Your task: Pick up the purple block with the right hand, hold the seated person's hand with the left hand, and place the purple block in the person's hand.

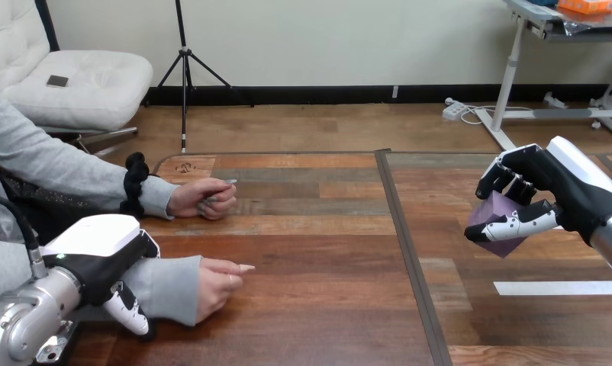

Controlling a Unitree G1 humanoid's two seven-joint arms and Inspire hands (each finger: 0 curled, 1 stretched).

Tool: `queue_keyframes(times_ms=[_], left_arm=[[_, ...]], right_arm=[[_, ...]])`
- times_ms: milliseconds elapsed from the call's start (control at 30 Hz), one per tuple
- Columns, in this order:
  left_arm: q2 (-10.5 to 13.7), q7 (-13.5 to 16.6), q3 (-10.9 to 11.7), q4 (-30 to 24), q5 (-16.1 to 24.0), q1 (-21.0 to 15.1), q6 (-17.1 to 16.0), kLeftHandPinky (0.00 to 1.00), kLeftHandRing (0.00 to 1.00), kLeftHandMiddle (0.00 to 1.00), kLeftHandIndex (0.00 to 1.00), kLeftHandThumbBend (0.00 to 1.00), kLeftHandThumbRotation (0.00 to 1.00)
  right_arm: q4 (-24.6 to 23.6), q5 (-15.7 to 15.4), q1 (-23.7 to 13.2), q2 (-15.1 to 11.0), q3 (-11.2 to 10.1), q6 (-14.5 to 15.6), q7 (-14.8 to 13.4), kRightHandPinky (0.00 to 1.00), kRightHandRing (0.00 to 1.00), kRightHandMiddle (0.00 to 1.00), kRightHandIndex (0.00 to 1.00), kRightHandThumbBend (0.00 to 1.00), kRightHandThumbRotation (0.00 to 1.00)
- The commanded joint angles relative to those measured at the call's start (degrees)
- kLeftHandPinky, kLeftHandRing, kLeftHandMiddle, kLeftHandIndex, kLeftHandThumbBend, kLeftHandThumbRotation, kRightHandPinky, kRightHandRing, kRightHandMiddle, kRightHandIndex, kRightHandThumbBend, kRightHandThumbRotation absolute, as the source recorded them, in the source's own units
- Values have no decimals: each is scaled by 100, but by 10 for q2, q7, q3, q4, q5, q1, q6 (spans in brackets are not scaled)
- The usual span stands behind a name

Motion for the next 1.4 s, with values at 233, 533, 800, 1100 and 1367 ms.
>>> queue_keyframes(times_ms=[233, 533, 800, 1100, 1367], left_arm=[[-1, 10, 2, 7, -19, -6, 11, 21, 29, 38, 42, 77, 0], [-7, 15, 17, -4, -54, 1, 9, 21, 29, 37, 40, 74, 0], [-4, 11, 31, -43, -76, 11, 20, 21, 28, 37, 39, 72, 0], [-4, 18, 52, -91, -98, 26, 27, 19, 26, 35, 39, 70, 0], [-9, 43, 75, -124, -112, 38, 14, 17, 24, 33, 38, 72, 0]], right_arm=[[-29, 12, -32, -17, -15, -12, -5, 36, 39, 43, 44, 82, 0], [-28, 14, -30, -16, -16, -12, -2, 37, 39, 43, 43, 82, 0], [-26, 18, -31, -13, -16, -7, 4, 37, 40, 43, 43, 83, 0], [-32, 10, -31, -12, -12, -4, 2, 37, 40, 43, 43, 82, 0], [-34, 4, -31, -7, -9, -3, -5, 38, 40, 44, 43, 82, 0]])
